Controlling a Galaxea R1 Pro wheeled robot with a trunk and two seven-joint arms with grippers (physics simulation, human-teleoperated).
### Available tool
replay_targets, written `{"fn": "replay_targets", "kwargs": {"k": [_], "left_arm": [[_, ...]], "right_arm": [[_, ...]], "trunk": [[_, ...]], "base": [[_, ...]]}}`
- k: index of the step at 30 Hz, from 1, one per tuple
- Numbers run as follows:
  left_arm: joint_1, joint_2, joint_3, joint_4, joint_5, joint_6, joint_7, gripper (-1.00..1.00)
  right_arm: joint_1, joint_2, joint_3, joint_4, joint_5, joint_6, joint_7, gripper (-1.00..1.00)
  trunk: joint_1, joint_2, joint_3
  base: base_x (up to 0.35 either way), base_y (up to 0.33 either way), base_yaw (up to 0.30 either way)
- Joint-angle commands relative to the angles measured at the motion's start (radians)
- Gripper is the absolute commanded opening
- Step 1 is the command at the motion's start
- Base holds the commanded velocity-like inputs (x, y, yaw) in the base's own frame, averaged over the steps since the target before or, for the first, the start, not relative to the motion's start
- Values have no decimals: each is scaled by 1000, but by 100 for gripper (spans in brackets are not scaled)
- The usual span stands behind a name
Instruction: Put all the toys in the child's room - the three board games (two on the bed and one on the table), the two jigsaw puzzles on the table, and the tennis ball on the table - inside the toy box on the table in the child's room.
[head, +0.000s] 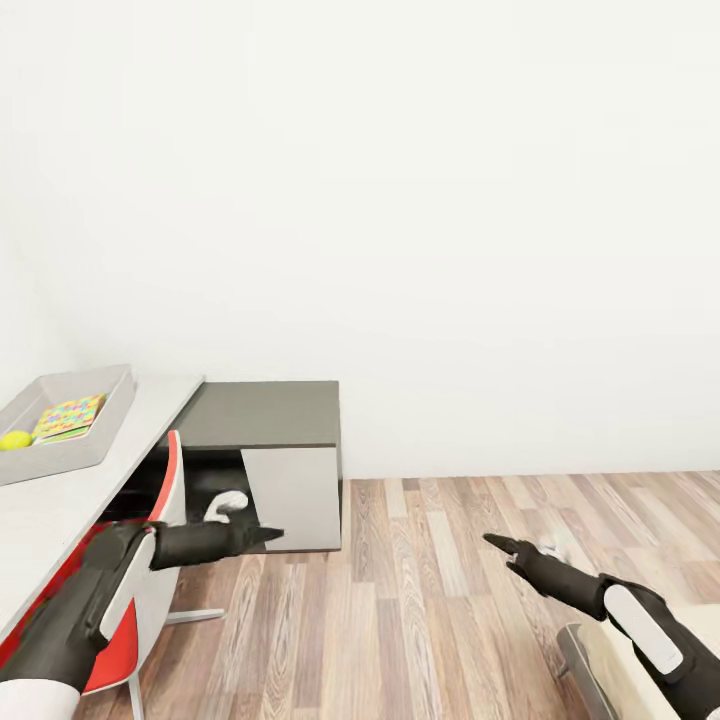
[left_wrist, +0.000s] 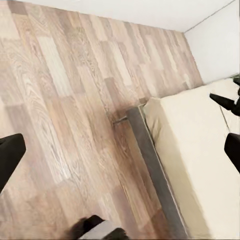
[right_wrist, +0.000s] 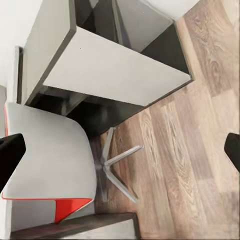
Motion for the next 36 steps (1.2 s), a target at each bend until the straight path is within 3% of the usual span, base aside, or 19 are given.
{"fn": "replay_targets", "kwargs": {"k": [1, 4, 5, 6, 7, 10, 13, 14, 16, 18, 22, 26, 28, 36], "left_arm": [[0, -11, -21, 70, -6, 0, 63, 100], [0, -34, -57, 286, -14, -84, 227, 100], [0, -45, -68, 377, -15, -145, 294, 100], [0, -51, -73, 423, -15, -177, 327, 100], [0, -64, -81, 514, -15, -241, 393, 100], [0, -91, -88, 704, -15, -357, 521, 100], [0, -129, -93, 980, -16, -570, 693, 100], [1, -133, -94, 1022, -16, -613, 719, 100], [19, -143, -96, 1151, -14, -777, 818, 100], [61, -145, -96, 1192, -14, -865, 881, 100], [148, -145, -98, 1223, -16, -951, 954, 100], [239, -135, -99, 1231, -24, -1037, 974, 100], [286, -118, -100, 1233, -29, -1095, 979, 100], [351, -88, -101, 1235, -41, -1130, 981, 100]], "right_arm": [[-1, 10, 44, -4, 2, 7, -59, 100], [-1, 39, 161, -1, 30, 3, -207, 100], [1, 64, 205, 11, 40, -5, -266, 100], [4, 79, 224, 22, 43, -13, -294, 100], [17, 112, 257, 55, 49, -38, -349, 100], [56, 180, 307, 148, 64, -111, -452, 100], [88, 255, 372, 325, 122, -241, -567, 100], [91, 264, 380, 356, 133, -266, -578, 100], [107, 301, 399, 487, 176, -375, -602, 100], [118, 325, 405, 582, 196, -457, -610, 100], [137, 350, 411, 719, 211, -587, -615, 100], [193, 357, 415, 763, 221, -645, -616, 100], [237, 358, 419, 774, 243, -677, -616, 100], [297, 359, 421, 784, 273, -752, -616, 100]], "trunk": [[1, -2, -2], [1, -2, -2], [1, -2, -2], [1, -2, -2], [1, -2, -2], [1, -2, -2], [1, -2, -2], [1, -2, -2], [1, -2, -2], [1, -2, -2], [1, -2, -2], [1, -2, -2], [1, -2, -2], [1, -2, -2]], "base": [[0, 0, 0], [0, 0, 0], [0, 0, 0], [0, 0, 0], [0, 0, 0], [0, 0, 0], [0, 0, 0], [0, 0, 0], [0, 0, 0], [0, 0, 0], [0, 0, 0], [0, 0, 0], [0, 0, 0], [0, 0, 0]]}}
